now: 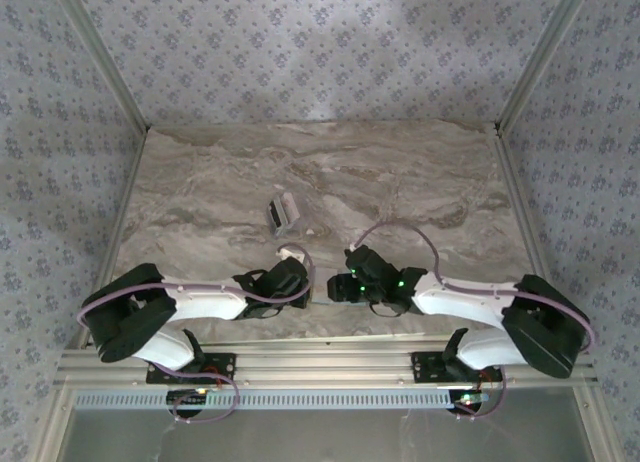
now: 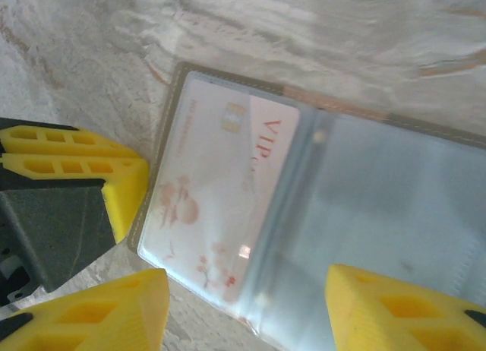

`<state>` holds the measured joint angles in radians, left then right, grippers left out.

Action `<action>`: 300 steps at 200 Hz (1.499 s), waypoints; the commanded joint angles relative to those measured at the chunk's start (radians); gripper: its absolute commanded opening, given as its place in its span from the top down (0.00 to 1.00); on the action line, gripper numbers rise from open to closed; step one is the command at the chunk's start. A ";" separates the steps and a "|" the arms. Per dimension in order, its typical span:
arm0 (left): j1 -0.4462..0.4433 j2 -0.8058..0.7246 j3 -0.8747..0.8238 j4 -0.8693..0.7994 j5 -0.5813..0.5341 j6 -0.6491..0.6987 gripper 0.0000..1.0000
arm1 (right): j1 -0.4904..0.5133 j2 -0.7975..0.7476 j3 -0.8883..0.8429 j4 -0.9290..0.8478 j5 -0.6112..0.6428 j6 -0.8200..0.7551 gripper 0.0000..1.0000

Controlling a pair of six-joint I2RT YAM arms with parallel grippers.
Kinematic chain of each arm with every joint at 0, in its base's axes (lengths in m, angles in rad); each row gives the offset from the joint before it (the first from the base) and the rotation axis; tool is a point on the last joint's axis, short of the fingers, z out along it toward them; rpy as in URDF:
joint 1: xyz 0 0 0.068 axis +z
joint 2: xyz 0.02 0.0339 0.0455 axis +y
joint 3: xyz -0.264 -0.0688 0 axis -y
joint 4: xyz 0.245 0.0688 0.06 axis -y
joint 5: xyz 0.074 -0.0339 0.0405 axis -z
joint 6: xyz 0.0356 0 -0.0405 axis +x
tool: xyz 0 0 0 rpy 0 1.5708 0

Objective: Put the credit cards into the card holder
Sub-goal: Close the card holder at the center of the table.

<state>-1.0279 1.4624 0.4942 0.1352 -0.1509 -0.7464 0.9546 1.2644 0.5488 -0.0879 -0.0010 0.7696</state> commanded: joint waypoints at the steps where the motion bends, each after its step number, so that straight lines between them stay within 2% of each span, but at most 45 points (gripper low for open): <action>1: -0.015 0.074 -0.015 0.038 0.076 -0.015 0.85 | 0.008 -0.091 0.023 -0.181 0.146 -0.002 0.37; 30: -0.015 0.083 -0.009 0.041 0.080 -0.016 0.84 | 0.005 -0.158 0.024 -0.316 0.257 0.013 0.18; 66: -0.014 0.093 -0.002 0.044 0.091 -0.015 0.84 | -0.003 -0.112 0.031 -0.368 0.324 0.015 0.17; 95: -0.015 0.094 0.000 0.044 0.092 -0.016 0.84 | -0.020 -0.048 0.015 -0.340 0.339 0.026 0.25; 111: -0.015 0.093 -0.003 0.045 0.092 -0.017 0.84 | -0.035 -0.028 0.005 -0.322 0.342 0.029 0.35; 120: -0.015 0.093 -0.006 0.048 0.092 -0.017 0.84 | -0.038 -0.026 0.004 -0.309 0.343 0.023 0.45; 144: -0.015 0.105 -0.012 0.058 0.094 -0.020 0.84 | -0.040 -0.044 0.018 -0.301 0.348 -0.002 0.85; 160: -0.019 0.117 -0.014 0.069 0.099 -0.024 0.84 | -0.039 -0.072 0.032 -0.289 0.341 -0.028 1.00; 178: -0.024 0.128 -0.010 0.082 0.102 -0.029 0.84 | -0.031 -0.108 0.052 -0.275 0.297 -0.058 1.00; 222: -0.026 0.158 -0.014 0.139 0.096 -0.069 0.84 | -0.002 -0.133 0.105 -0.117 0.089 -0.085 1.00; 265: -0.026 0.158 -0.005 0.168 0.088 -0.106 0.83 | 0.010 0.017 0.156 0.096 -0.085 -0.070 1.00; 300: -0.026 0.086 -0.044 0.103 0.030 -0.140 0.76 | 0.003 0.149 0.187 0.202 -0.102 -0.051 1.00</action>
<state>-1.0374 1.5314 0.4950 0.3172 -0.1509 -0.8394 0.9585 1.3464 0.7033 0.0059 -0.0490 0.7082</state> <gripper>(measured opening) 0.228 0.066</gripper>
